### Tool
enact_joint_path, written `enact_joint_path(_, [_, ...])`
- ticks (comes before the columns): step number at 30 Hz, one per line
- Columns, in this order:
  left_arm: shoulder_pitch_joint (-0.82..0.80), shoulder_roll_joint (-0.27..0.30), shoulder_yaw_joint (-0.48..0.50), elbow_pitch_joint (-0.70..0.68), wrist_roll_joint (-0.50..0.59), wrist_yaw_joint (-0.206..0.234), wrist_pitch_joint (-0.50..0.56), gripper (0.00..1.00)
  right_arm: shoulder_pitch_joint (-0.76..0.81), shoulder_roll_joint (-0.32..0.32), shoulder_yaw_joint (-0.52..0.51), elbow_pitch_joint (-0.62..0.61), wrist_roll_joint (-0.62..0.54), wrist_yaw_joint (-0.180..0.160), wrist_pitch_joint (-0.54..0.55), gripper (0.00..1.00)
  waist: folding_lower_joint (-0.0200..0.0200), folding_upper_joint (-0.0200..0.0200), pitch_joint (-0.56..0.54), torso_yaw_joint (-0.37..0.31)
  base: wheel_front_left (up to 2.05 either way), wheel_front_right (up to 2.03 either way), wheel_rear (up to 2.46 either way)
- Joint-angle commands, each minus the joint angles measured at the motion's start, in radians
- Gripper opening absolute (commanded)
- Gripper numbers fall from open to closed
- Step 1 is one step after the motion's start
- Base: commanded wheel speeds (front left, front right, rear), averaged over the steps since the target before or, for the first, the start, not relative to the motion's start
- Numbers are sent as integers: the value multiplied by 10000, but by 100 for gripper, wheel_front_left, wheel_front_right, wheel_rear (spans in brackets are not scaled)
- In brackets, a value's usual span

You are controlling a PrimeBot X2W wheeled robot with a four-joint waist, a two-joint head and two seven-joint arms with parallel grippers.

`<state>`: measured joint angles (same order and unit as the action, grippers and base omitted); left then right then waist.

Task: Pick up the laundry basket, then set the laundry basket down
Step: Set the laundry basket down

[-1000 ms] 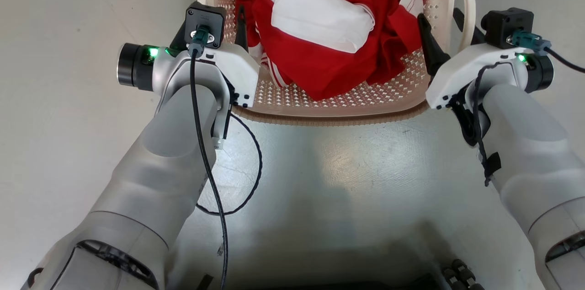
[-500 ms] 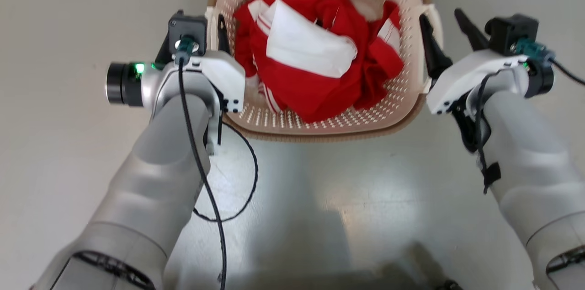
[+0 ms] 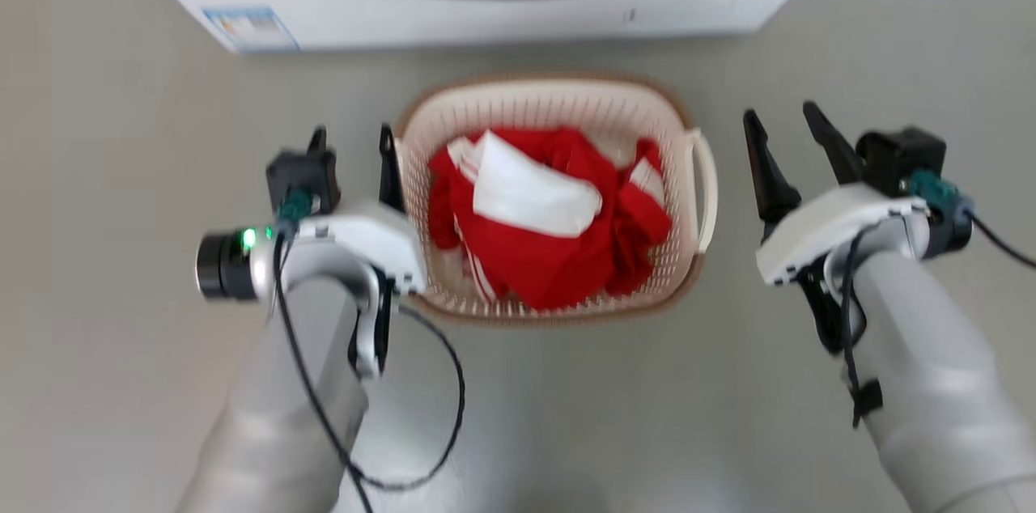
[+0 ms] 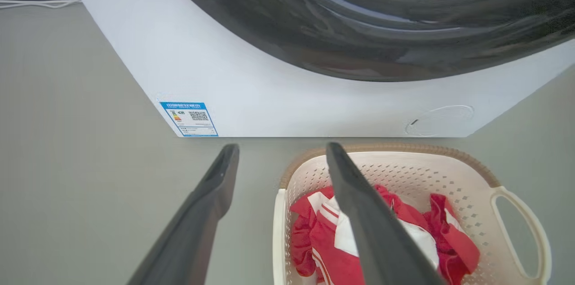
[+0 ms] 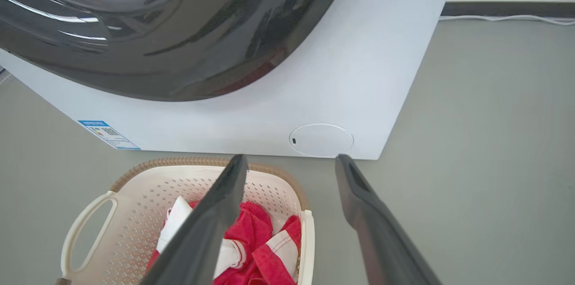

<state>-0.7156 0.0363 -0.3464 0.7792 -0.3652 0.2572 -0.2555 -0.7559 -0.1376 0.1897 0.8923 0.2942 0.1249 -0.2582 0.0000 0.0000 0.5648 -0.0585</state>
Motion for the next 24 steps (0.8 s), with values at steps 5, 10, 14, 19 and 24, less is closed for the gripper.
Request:
enact_joint_path(5, [1688, 155, 1066, -1118, 451, -531, -63, 100, 1665, 37, -505, -1498, -668, 58, -36, 100, 0, 0, -2328, 190, 0, 0, 0])
enact_joint_path(10, [2649, 145, 1532, -1627, 581, -903, -63, 100, 2539, -45, -837, -2152, -940, 58, -36, 100, 0, 0, -3283, 324, 0, 0, 0])
enact_joint_path(14, [3619, 142, 1902, -2116, 523, -1235, -63, 100, 3338, -89, -1088, -2626, -1128, 58, -36, 100, 0, 0, -4176, 451, 0, 0, 0])
enact_joint_path(19, [4748, 141, 2284, -2686, 511, -1509, -63, 100, 4158, -66, -1380, -3060, -1335, 58, -36, 100, 0, 0, -5036, 548, 0, 0, 0])
enact_joint_path(24, [5498, 140, 2504, -3299, 674, -1709, -63, 100, 4750, -22, -1597, -3334, -1466, 58, -36, 100, 0, 0, -5488, 638, 0, 0, 0])
